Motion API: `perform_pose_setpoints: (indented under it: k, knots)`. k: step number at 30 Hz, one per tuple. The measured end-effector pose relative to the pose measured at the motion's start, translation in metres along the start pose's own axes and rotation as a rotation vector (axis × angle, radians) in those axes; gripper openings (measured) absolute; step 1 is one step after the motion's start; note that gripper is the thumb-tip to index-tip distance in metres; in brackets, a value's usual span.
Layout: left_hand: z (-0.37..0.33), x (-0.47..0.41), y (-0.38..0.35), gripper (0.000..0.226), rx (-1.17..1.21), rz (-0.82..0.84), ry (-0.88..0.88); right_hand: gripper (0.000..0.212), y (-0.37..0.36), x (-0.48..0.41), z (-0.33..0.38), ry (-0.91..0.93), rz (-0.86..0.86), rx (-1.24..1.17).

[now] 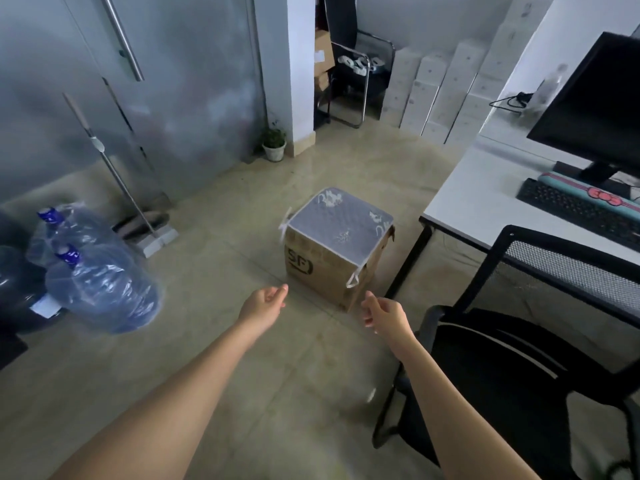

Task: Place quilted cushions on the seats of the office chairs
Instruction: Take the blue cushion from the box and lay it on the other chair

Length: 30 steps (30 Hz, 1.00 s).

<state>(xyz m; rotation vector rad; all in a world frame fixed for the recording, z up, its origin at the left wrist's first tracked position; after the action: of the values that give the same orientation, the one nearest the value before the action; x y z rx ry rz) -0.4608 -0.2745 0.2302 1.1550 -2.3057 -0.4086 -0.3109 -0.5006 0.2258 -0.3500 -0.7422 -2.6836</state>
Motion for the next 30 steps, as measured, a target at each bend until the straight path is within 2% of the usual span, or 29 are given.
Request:
perform_pose_setpoints:
  k: [9, 16, 30]
  knots:
    - [-0.011, -0.074, 0.01, 0.026, 0.125, 0.027, 0.073, 0.034, -0.041, -0.041, 0.024, -0.02, -0.048, -0.001]
    - [-0.034, -0.147, 0.001, 0.022, 0.117, 0.068, 0.061, 0.037, -0.063, -0.102, 0.034, -0.075, -0.052, 0.006]
    - [-0.077, -0.32, -0.06, 0.022, 0.103, 0.112, 0.057, 0.04, -0.095, -0.255, 0.045, -0.208, -0.127, 0.035]
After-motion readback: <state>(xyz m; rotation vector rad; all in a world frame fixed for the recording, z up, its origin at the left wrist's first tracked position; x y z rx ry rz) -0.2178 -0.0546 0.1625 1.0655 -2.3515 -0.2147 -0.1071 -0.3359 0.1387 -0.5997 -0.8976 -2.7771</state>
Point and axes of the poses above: each hand's wrist, its own x-axis away from the middle knuckle, its own y-axis out of the back of the hand, z = x × y, the point moved 9 cm from there along -x, towards the middle knuckle, and after that the axes turned 10 degrees about -z, right-handed, at the moved point
